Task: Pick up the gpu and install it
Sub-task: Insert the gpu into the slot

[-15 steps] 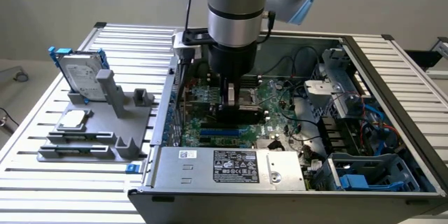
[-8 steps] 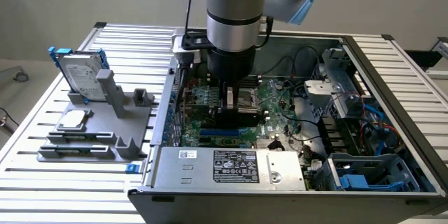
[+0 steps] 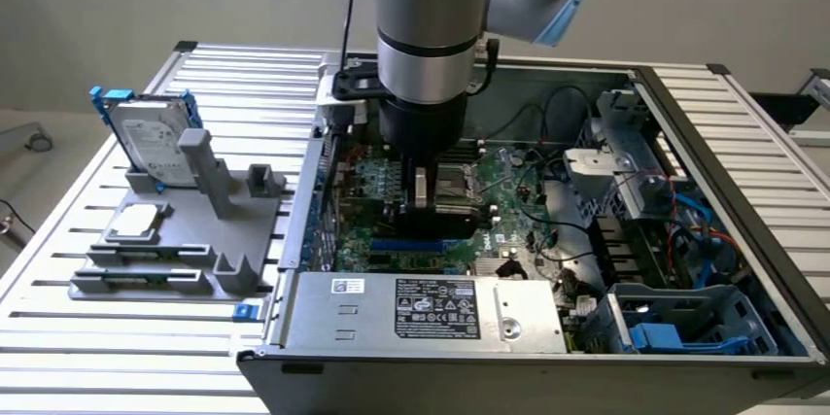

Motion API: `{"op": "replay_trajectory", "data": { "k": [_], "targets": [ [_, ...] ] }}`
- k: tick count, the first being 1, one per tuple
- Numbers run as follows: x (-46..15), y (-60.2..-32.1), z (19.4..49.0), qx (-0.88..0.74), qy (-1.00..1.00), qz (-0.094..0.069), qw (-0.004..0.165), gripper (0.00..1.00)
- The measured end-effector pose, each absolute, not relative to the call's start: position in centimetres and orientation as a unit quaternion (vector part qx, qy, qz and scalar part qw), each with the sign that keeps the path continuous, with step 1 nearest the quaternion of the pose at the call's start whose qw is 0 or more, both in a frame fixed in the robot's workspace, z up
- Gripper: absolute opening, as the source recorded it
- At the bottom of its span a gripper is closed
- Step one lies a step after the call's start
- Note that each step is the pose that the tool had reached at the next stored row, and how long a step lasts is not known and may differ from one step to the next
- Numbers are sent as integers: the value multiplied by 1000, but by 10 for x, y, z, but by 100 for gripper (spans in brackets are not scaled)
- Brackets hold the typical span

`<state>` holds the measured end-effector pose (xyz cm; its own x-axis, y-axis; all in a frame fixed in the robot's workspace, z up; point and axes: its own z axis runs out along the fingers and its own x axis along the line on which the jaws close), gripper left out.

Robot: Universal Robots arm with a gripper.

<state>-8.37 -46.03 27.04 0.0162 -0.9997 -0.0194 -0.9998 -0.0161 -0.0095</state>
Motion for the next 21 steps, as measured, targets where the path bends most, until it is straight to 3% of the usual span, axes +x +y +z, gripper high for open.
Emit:
{"op": "replay_trajectory", "data": {
  "k": [21],
  "targets": [
    [-86,-461,264,-713,701,2,9,26]
  ]
}}
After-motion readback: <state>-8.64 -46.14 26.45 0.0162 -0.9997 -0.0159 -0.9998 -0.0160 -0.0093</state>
